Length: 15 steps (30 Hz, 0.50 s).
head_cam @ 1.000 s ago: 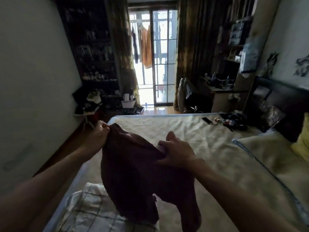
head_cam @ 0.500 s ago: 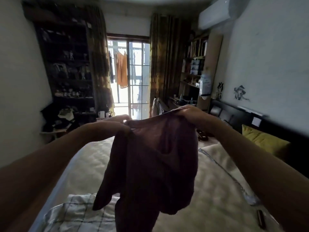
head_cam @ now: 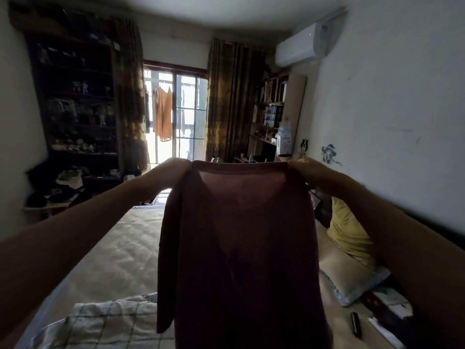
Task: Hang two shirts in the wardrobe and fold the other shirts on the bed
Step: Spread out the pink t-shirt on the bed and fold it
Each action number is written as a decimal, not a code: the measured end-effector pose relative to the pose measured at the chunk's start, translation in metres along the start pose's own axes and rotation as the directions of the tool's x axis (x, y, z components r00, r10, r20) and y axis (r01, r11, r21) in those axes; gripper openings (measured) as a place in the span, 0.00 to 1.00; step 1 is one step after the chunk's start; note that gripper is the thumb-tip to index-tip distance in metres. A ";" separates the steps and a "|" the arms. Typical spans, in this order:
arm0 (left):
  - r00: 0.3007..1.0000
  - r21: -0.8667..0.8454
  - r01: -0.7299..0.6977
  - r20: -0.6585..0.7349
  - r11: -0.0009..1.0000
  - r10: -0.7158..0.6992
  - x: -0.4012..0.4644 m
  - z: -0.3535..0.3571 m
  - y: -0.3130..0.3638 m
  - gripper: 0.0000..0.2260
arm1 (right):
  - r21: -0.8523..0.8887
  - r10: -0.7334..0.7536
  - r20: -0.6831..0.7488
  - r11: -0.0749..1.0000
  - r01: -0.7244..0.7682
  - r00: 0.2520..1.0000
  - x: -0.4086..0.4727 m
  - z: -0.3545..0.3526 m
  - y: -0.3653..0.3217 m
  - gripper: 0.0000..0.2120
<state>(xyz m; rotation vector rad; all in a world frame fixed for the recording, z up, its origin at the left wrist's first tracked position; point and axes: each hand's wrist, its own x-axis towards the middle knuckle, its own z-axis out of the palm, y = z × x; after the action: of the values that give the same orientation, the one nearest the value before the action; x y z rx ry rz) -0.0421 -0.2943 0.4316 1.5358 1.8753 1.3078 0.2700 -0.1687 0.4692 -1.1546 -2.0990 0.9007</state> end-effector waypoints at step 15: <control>0.967 0.350 -0.201 -0.080 0.915 0.244 0.012 0.025 0.037 0.15 | 0.082 0.024 -0.110 0.997 -0.015 0.994 -0.002 -0.024 0.036 0.15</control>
<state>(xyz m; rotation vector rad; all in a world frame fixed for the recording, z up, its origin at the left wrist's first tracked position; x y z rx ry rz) -0.0066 -0.2746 0.4530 1.9324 2.1429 1.2428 0.3058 -0.1493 0.4552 -1.1581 -1.9485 0.9011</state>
